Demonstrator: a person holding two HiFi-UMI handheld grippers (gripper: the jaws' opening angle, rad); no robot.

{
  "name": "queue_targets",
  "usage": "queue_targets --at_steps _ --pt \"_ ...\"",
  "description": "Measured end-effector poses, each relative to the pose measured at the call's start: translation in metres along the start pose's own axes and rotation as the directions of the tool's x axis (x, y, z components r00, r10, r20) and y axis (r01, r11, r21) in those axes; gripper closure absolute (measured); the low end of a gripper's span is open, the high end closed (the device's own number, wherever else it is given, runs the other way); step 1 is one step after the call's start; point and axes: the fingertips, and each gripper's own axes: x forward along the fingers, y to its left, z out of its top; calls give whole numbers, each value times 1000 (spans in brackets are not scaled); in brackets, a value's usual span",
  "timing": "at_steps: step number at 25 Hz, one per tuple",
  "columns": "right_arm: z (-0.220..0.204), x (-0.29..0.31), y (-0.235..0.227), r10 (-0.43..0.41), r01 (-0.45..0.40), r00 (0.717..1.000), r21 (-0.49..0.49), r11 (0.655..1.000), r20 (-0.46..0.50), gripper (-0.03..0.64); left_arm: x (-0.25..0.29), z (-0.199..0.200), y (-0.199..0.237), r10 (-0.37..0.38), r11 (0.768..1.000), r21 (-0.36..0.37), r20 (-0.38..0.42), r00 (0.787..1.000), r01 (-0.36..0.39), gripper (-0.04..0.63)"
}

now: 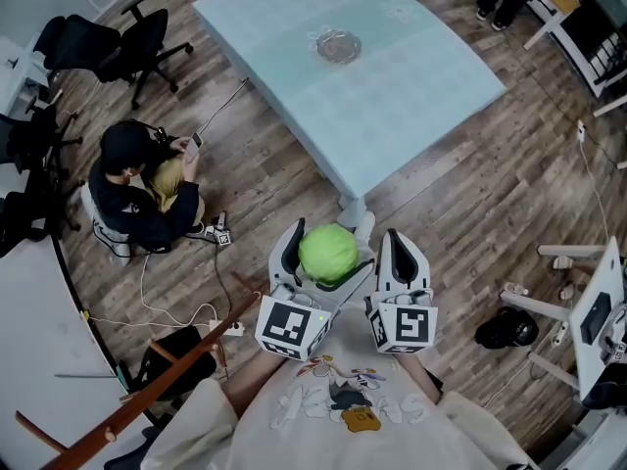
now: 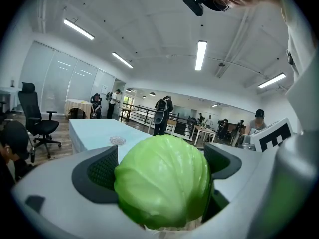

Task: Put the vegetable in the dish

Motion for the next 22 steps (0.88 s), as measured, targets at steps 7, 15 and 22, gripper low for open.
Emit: queue_targets --at_steps 7,15,22 --pt "22 66 -37 42 -42 999 -3 999 6 594 67 18 25 19 1000 -1 -10 1000 -19 54" --pt "43 144 -84 79 -79 997 3 997 6 594 148 39 52 56 998 8 -15 998 -55 54" --pt "73 200 -112 187 -185 982 -65 981 31 595 212 65 69 117 993 15 -1 993 -117 54"
